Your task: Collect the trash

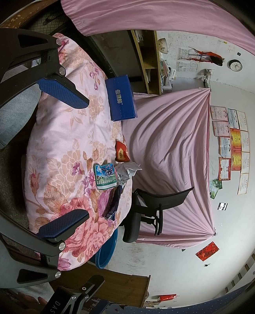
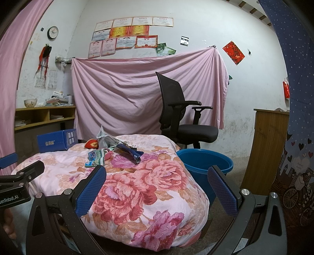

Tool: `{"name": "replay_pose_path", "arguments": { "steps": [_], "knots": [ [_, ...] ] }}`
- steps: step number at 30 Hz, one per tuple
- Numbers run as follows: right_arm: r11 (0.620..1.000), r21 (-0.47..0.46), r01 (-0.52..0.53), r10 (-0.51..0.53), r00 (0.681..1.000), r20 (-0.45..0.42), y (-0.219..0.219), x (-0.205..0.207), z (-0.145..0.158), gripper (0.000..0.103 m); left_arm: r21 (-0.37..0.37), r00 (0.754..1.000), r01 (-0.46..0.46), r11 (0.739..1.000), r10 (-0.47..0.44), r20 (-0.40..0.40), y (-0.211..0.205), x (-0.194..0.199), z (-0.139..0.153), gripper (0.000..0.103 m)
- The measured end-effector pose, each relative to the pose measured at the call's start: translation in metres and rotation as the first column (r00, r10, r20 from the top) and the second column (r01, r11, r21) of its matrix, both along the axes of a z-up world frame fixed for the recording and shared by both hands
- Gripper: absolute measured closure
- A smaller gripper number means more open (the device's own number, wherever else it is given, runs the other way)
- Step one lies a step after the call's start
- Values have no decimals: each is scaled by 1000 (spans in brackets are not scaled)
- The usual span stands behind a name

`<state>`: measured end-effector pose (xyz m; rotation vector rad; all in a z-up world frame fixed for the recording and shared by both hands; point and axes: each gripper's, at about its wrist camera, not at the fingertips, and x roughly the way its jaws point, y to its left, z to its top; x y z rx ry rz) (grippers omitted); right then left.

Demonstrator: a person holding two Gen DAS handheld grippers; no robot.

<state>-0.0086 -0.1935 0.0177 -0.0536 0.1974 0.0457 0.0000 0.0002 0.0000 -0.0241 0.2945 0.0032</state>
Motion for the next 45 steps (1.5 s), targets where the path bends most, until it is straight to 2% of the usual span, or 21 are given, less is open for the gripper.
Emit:
{"name": "replay_pose_path", "arguments": {
  "steps": [13, 19, 24, 30, 37, 40, 43, 45],
  "knots": [
    [1000, 21, 9, -8, 1000, -5, -4, 1, 4, 0, -2, 1000, 6, 1000, -6, 19, -1, 2, 5, 3],
    [1000, 18, -4, 4, 1000, 22, -8, 16, 15, 0, 24, 997, 8, 1000, -10, 71, -2, 19, 15, 3],
    [1000, -22, -13, 14, 999, 51, -8, 40, 25, 0, 4, 997, 23, 1000, -24, 79, 5, 49, 21, 3],
    [997, -65, -28, 31, 999, 43, -9, 85, 34, 0, -24, 998, 50, 998, -49, 33, 14, 95, 20, 3],
    [993, -42, -113, 110, 992, -59, -9, 146, 33, 0, -77, 995, 83, 994, -87, -54, 24, 153, 15, 3],
    [987, -11, -160, 158, 981, -109, -7, 170, 32, 0, -112, 987, 112, 987, -124, -103, 29, 175, 9, 3],
    [980, -20, -200, 194, 967, -165, 1, 193, 29, 0, -150, 972, 148, 978, -171, -161, 30, 190, 4, 3],
    [972, -33, -232, 221, 954, -203, 9, 205, 26, 5, -176, 961, 166, 970, -199, -193, 30, 195, 0, 3]
  ]
}}
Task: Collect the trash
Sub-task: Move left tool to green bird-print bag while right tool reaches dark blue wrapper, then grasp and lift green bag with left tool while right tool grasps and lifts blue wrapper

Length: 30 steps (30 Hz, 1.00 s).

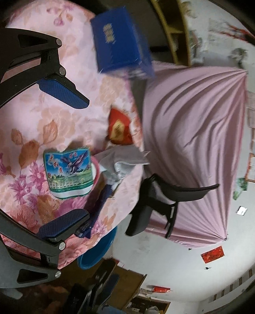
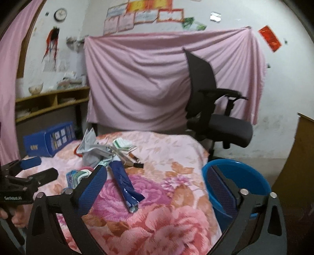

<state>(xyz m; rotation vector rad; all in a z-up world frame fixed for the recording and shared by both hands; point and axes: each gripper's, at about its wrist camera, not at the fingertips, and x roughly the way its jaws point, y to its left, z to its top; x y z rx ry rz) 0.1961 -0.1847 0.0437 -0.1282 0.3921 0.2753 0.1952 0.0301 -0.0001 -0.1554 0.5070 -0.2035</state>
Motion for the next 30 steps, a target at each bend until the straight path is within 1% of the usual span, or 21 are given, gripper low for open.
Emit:
{"name": "replay_pose_path", "arguments": {
  "steps": [1, 2, 4, 5, 6, 7, 8, 9, 11, 13, 17, 19, 21, 23, 25, 28, 30],
  "knots": [
    [1000, -8, -17, 16, 1000, -20, 4, 4, -2, 10, -10, 1000, 13, 1000, -13, -21, 1, 3, -2, 4],
    [999, -19, -33, 32, 999, -43, 7, 9, -4, 17, -19, 999, 25, 1000, -26, -38, 1, 5, -3, 4],
    [997, -43, -69, 64, 994, -91, 14, 17, -10, 26, -36, 996, 52, 998, -55, -74, 0, 9, -7, 8],
    [994, -58, -88, 80, 990, -117, 18, 20, -14, 31, -40, 994, 62, 997, -65, -92, 0, 11, -9, 11],
    [992, -69, -101, 91, 987, -136, 21, 24, -18, 34, -41, 990, 75, 996, -79, -115, -1, 12, -12, 15],
    [991, -74, -114, 102, 983, -154, 23, 25, -20, 40, -40, 988, 84, 996, -89, -129, -2, 14, -13, 18],
    [989, -79, -126, 111, 979, -173, 25, 28, -23, 44, -36, 985, 93, 995, -97, -145, -4, 17, -14, 22],
    [987, -83, -138, 119, 973, -198, 28, 31, -26, 46, -31, 980, 103, 994, -106, -167, -6, 19, -17, 25],
    [984, -80, -160, 137, 962, -237, 32, 37, -32, 53, -34, 972, 116, 993, -121, -200, -8, 24, -21, 30],
    [981, -72, -182, 156, 948, -277, 36, 43, -37, 56, -50, 963, 123, 991, -131, -234, -6, 29, -24, 30],
    [976, -81, -201, 164, 928, -334, 46, 54, -45, 57, -72, 958, 117, 990, -132, -256, -2, 35, -25, 30],
    [976, -75, -203, 163, 919, -359, 48, 60, -48, 58, -73, 956, 114, 991, -130, -262, -1, 37, -24, 34],
    [978, -67, -198, 158, 911, -382, 50, 64, -51, 59, -73, 954, 110, 991, -126, -272, 1, 38, -23, 40],
    [979, -56, -195, 157, 905, -396, 50, 67, -53, 71, -74, 953, 108, 991, -124, -275, -1, 39, -22, 41],
    [979, -42, -198, 165, 901, -402, 50, 67, -54, 76, -83, 953, 106, 991, -125, -278, -1, 37, -22, 42],
    [981, -21, -195, 171, 902, -397, 49, 65, -54, 82, -92, 953, 96, 991, -118, -279, 0, 34, -21, 43],
    [982, 3, -190, 176, 904, -389, 46, 63, -54, 84, -96, 957, 87, 992, -110, -270, 1, 29, -20, 44]
  ]
}}
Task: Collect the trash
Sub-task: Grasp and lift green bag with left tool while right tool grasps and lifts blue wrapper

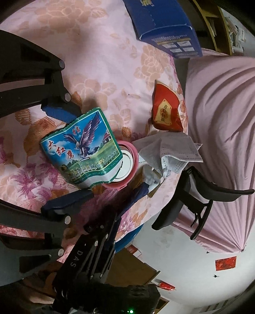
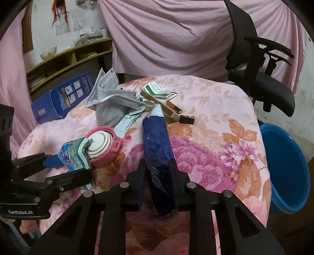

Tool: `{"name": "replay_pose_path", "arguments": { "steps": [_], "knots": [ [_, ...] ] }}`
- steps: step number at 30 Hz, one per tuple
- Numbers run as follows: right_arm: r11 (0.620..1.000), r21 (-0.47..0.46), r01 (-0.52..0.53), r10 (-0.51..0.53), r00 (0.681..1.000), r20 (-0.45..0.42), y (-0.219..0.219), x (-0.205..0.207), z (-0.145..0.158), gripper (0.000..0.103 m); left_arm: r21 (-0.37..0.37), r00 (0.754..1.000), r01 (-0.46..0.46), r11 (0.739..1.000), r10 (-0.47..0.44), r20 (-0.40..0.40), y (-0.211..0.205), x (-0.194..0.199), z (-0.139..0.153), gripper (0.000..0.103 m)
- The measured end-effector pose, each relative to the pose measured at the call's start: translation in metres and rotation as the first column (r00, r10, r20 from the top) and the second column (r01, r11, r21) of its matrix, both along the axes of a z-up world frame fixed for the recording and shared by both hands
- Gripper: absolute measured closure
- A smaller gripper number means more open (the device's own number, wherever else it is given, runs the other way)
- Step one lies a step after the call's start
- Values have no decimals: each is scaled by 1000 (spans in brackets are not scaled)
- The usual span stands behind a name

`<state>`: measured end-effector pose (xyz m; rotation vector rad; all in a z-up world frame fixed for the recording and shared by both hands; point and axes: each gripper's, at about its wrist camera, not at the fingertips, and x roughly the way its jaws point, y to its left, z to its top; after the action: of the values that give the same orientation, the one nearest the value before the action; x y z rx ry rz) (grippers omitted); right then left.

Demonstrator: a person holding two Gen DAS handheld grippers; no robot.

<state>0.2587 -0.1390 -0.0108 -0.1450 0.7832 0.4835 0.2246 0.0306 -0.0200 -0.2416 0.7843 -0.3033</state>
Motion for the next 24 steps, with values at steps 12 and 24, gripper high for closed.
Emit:
{"name": "replay_pose_path", "arguments": {
  "steps": [12, 24],
  "knots": [
    [995, 89, -47, 41, 997, 61, -10, -30, 2, 92, 28, 989, -82, 996, 78, 123, -5, -34, 6, 46],
    [965, 234, -116, 72, 979, 189, -26, -47, 25, 95, -8, 944, -171, 985, 167, 284, -14, -38, 45, 46]
  ]
}}
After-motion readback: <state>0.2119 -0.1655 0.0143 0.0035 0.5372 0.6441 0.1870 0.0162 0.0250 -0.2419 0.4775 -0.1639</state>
